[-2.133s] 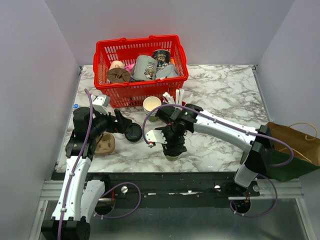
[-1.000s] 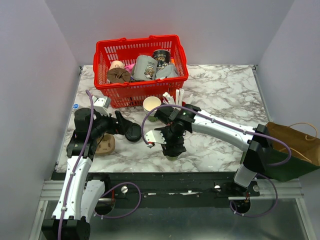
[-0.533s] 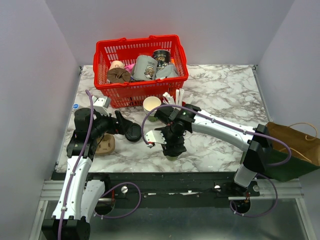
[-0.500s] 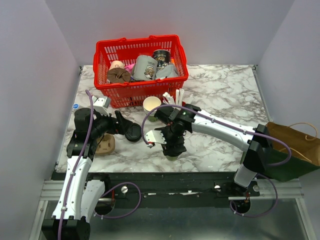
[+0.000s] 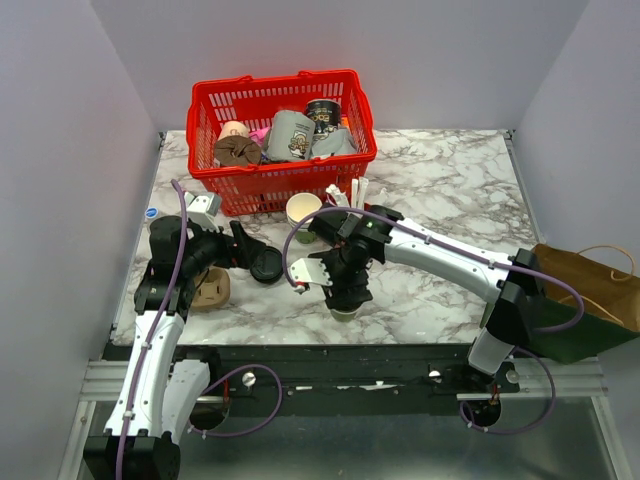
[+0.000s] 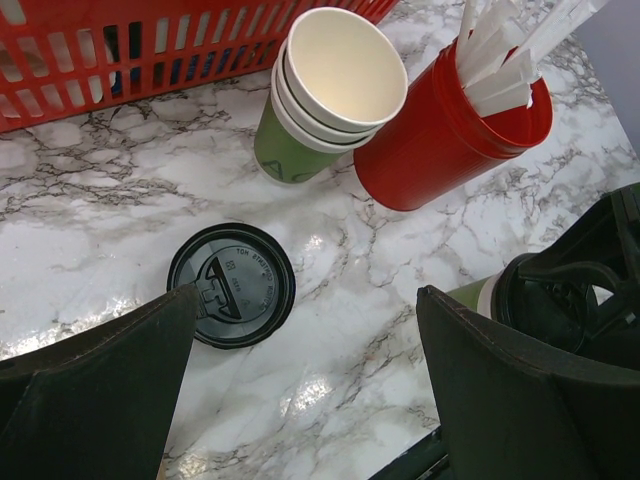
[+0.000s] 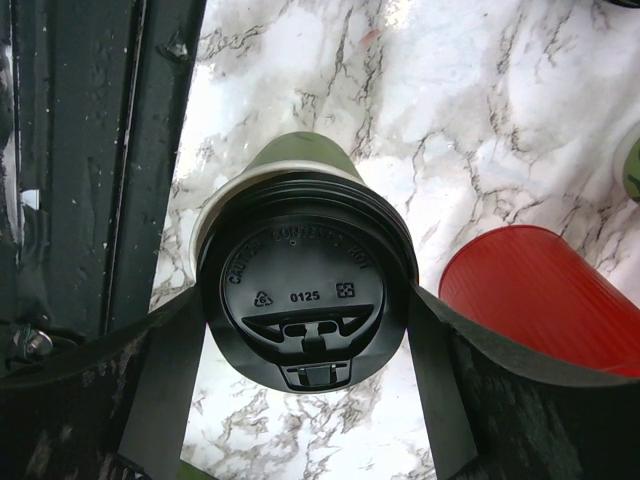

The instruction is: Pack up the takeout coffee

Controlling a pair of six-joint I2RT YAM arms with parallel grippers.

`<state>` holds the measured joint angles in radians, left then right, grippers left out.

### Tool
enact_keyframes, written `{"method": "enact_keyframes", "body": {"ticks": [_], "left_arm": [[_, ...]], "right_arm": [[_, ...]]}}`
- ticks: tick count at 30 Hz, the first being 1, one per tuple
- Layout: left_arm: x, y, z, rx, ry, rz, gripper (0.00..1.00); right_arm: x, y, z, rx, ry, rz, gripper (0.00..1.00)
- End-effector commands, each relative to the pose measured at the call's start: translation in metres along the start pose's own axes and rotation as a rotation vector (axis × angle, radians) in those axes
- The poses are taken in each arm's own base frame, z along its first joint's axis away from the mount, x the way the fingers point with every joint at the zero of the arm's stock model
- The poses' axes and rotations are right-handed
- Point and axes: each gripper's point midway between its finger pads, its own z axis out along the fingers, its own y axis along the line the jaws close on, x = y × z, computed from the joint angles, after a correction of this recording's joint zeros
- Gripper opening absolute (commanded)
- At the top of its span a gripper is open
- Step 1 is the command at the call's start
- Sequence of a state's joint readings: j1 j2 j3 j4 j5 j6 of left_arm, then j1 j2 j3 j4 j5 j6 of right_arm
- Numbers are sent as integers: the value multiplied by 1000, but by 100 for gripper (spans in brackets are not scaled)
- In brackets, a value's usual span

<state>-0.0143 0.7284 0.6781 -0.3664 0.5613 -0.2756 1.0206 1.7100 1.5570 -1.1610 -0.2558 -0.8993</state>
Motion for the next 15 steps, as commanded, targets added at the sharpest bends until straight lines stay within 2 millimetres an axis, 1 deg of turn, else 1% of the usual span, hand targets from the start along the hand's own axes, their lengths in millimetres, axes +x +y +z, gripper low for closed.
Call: {"method": "enact_keyframes", "body": {"ticks": [1, 6, 15], "left_arm": [[-1, -3, 1, 22, -6, -4, 97], [0, -2, 1, 22, -4, -4, 97], [2, -2, 1, 23, -2, -10, 97]], "right_arm": [[9, 3, 5, -13, 33, -8, 81], [9, 3, 10, -29, 38, -6, 81], [5, 3, 14, -45, 23, 0, 81]]}}
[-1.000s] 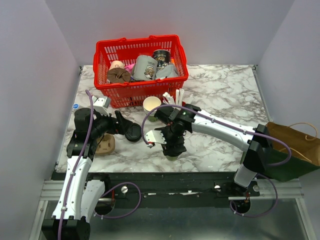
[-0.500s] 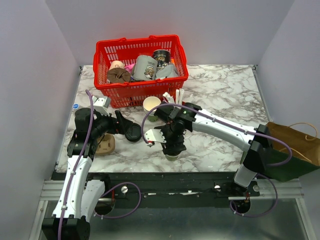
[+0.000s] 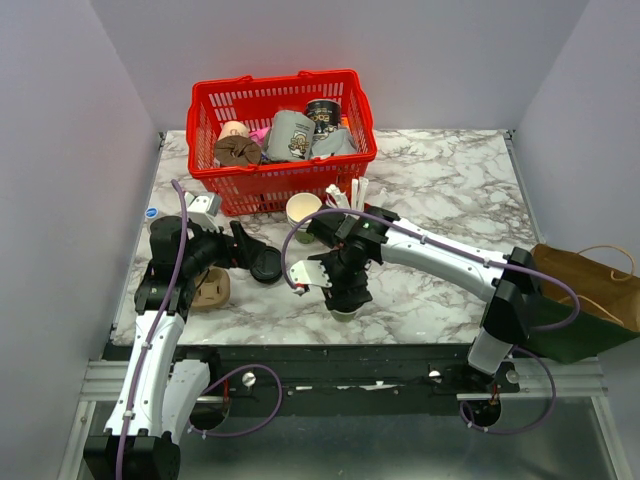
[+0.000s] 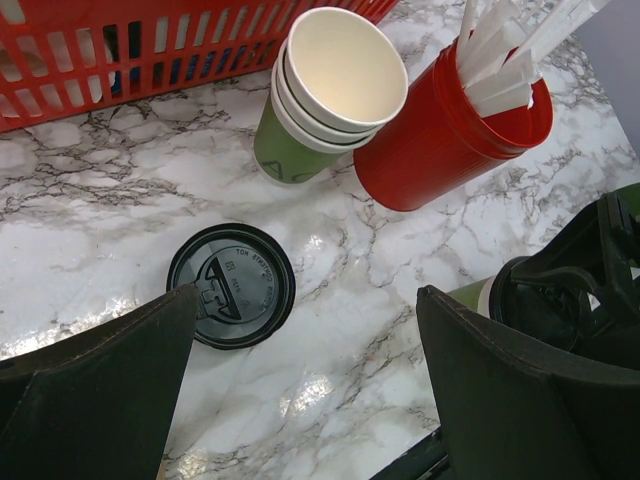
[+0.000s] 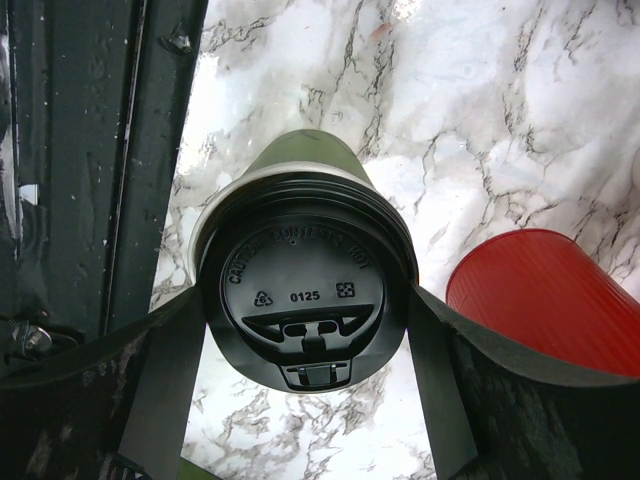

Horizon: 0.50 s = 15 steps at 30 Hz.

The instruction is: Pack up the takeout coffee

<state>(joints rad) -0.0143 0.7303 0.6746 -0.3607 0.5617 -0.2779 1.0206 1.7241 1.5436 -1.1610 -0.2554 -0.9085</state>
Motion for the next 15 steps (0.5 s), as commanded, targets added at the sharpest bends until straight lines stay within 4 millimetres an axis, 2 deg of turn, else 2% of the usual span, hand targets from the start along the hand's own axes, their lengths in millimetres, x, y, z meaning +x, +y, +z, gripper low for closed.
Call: {"method": "enact_keyframes", "body": {"ticks": [1, 15], "left_arm": [[1, -3, 0, 23, -3, -7, 97], [2, -3, -1, 21, -2, -7, 97]], "right_arm": [[0, 0, 8, -26, 6, 3, 81], [-1, 3, 5, -35, -4, 0, 81]]}}
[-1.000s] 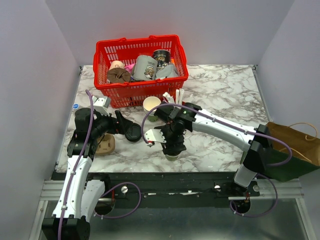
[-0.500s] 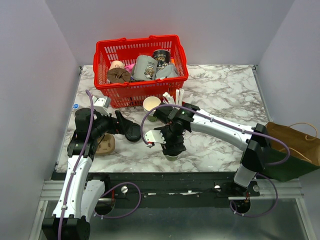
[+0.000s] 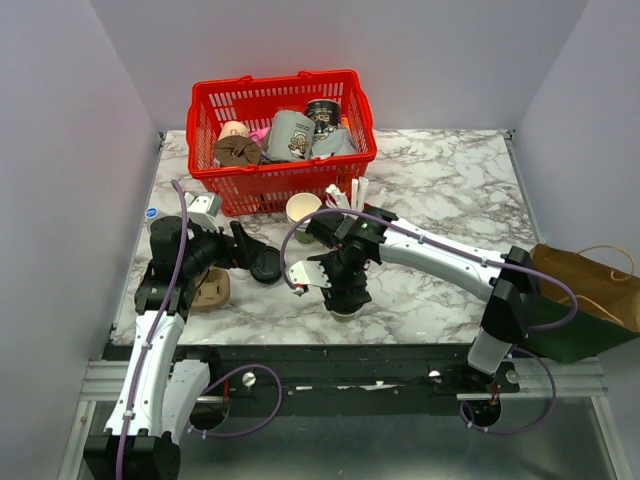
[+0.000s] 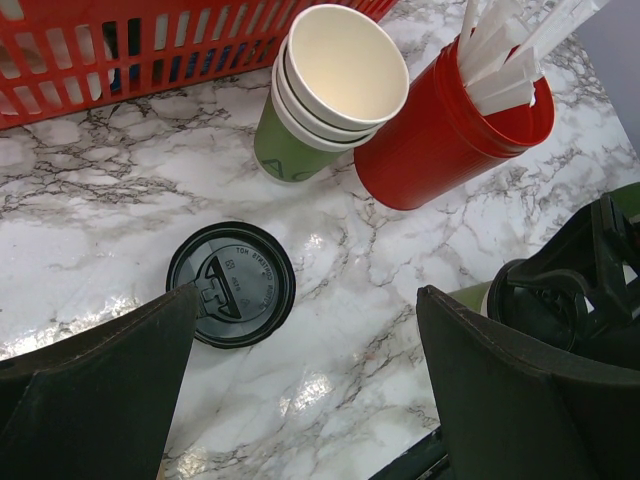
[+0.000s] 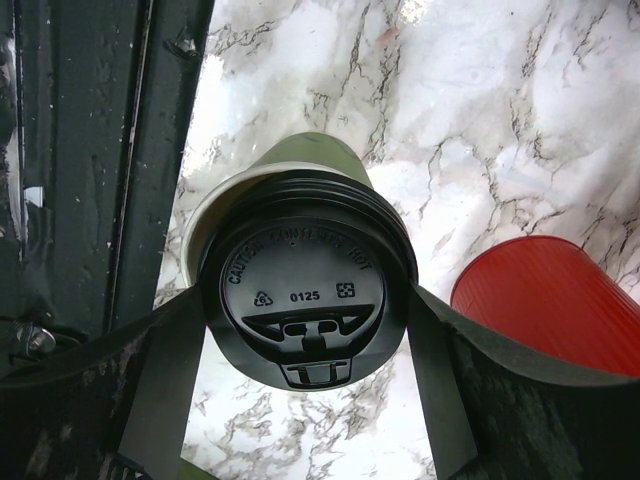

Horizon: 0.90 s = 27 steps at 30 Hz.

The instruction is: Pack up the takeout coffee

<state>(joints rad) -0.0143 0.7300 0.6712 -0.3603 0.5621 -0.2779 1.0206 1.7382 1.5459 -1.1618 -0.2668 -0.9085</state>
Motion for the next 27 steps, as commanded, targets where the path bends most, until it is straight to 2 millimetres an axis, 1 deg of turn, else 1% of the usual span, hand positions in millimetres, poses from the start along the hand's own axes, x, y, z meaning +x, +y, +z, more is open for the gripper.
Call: {"method": "enact_keyframes", "body": {"ticks": [1, 10, 11, 12, 17, 22, 27], "left_arm": [[1, -3, -1, 21, -5, -6, 97], [1, -4, -1, 25, -7, -11, 97], [-1, 2, -2, 7, -16, -18, 97], [-2, 2, -2, 4, -18, -19, 97], [-1, 1, -2, 8, -14, -21, 97], [-3, 1, -2, 6, -20, -21, 97], [-3, 1, -3, 10, -20, -23, 97]], "right_arm": [[-2, 3, -1, -18, -8, -6, 81], [-1, 7, 0, -33, -6, 6, 82], [0, 7, 0, -34, -7, 6, 82], [-1, 6, -1, -27, -10, 7, 82], [-4, 4, -6, -11, -18, 5, 82], [-5, -2, -10, 39, -24, 13, 82], [-5, -2, -10, 35, -22, 20, 82]]}}
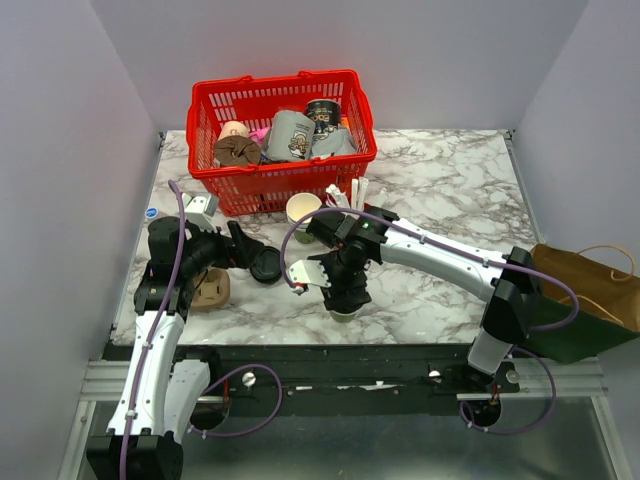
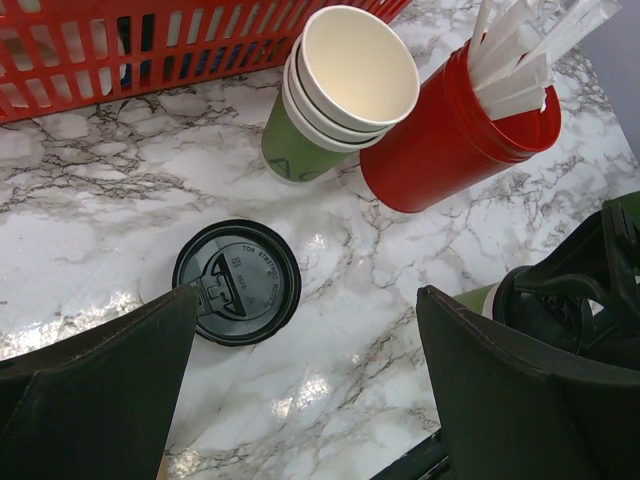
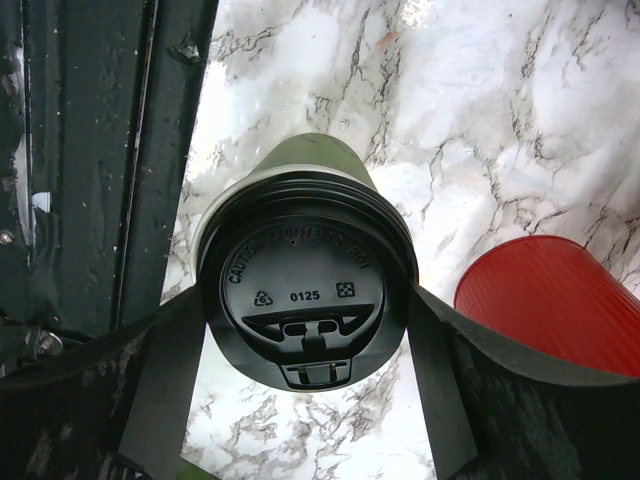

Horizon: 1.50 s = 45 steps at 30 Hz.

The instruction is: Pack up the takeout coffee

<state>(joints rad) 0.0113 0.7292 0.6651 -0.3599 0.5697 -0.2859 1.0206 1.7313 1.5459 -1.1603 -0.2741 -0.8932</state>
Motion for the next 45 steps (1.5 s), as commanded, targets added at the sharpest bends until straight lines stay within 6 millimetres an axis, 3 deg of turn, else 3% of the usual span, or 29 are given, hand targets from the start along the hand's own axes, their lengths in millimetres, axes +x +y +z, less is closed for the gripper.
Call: {"method": "enact_keyframes", "body": {"ticks": [1, 14, 25, 45], "left_arm": [[-3, -5, -2, 25, -17, -2, 97], [-3, -5, -3, 24, -22, -1, 97], [-4, -6, -4, 25, -25, -2, 97], [-4, -4, -4, 19, -31, -5, 97]], "right_arm": [[-4, -2, -8, 31, -15, 5, 82], [-6, 3, -12, 19, -16, 5, 82], [-13, -6, -21, 68, -42, 28, 82], [-3, 8, -1, -3, -13, 45, 83]]}}
